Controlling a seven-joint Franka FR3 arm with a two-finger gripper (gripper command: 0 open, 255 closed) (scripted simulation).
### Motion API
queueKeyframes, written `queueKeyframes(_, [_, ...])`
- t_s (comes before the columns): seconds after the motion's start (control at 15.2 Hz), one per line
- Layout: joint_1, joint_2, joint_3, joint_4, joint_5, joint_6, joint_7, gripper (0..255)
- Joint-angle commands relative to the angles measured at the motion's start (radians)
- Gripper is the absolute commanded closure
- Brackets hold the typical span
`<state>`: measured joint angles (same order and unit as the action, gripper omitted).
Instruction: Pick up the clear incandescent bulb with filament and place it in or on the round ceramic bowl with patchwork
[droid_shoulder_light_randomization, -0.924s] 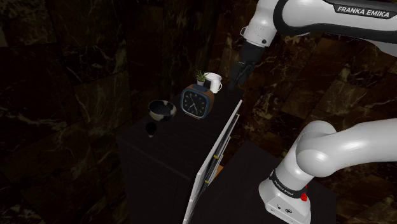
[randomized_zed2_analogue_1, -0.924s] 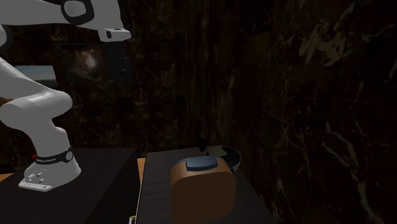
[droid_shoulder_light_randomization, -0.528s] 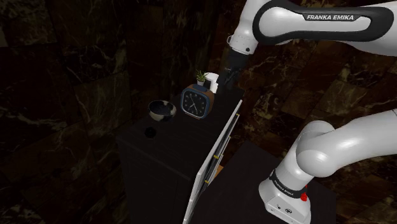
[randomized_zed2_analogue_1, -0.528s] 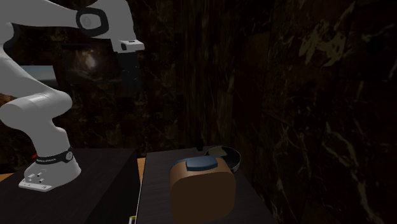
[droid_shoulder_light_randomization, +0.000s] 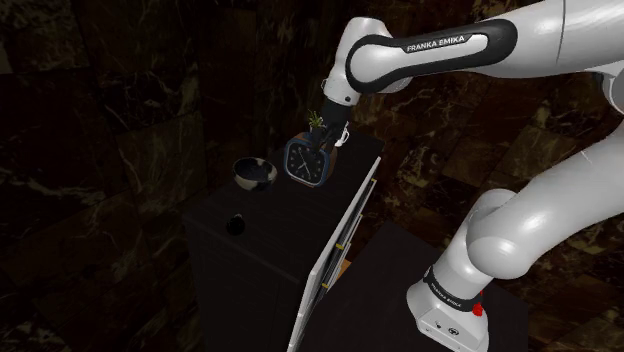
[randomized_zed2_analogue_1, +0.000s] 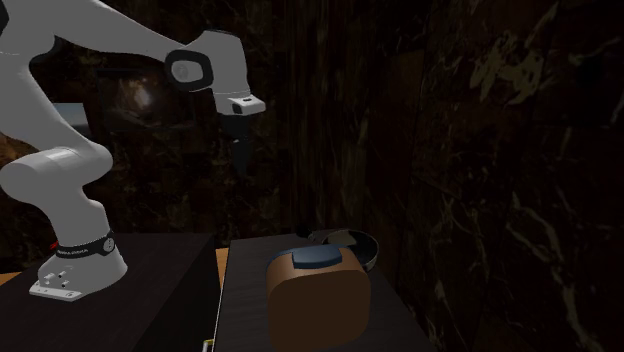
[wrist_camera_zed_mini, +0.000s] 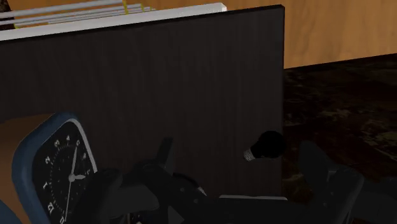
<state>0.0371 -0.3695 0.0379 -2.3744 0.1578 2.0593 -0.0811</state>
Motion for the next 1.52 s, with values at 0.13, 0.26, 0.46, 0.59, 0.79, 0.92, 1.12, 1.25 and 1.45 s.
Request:
queueKeyframes(0.13, [0.017, 0.156, 0.0, 0.054, 0.034, 0.091, -0.04, 0])
queueKeyframes(0.26, [0.024, 0.235, 0.001, 0.09, 0.051, 0.127, -0.062, 0])
queueKeyframes(0.46, [0.033, 0.354, 0.005, 0.154, 0.078, 0.171, -0.094, 0])
queueKeyframes(0.59, [0.038, 0.433, 0.01, 0.203, 0.095, 0.194, -0.114, 0])
queueKeyframes(0.79, [0.043, 0.552, 0.02, 0.286, 0.117, 0.22, -0.142, 0])
queueKeyframes(0.92, [0.045, 0.631, 0.028, 0.347, 0.129, 0.232, -0.158, 0])
queueKeyframes(1.12, [0.049, 0.75, 0.041, 0.448, 0.142, 0.24, -0.178, 0])
queueKeyframes(1.25, [0.051, 0.83, 0.05, 0.522, 0.147, 0.24, -0.188, 0])
queueKeyframes(1.45, [0.057, 0.913, 0.058, 0.595, 0.15, 0.245, -0.196, 0])
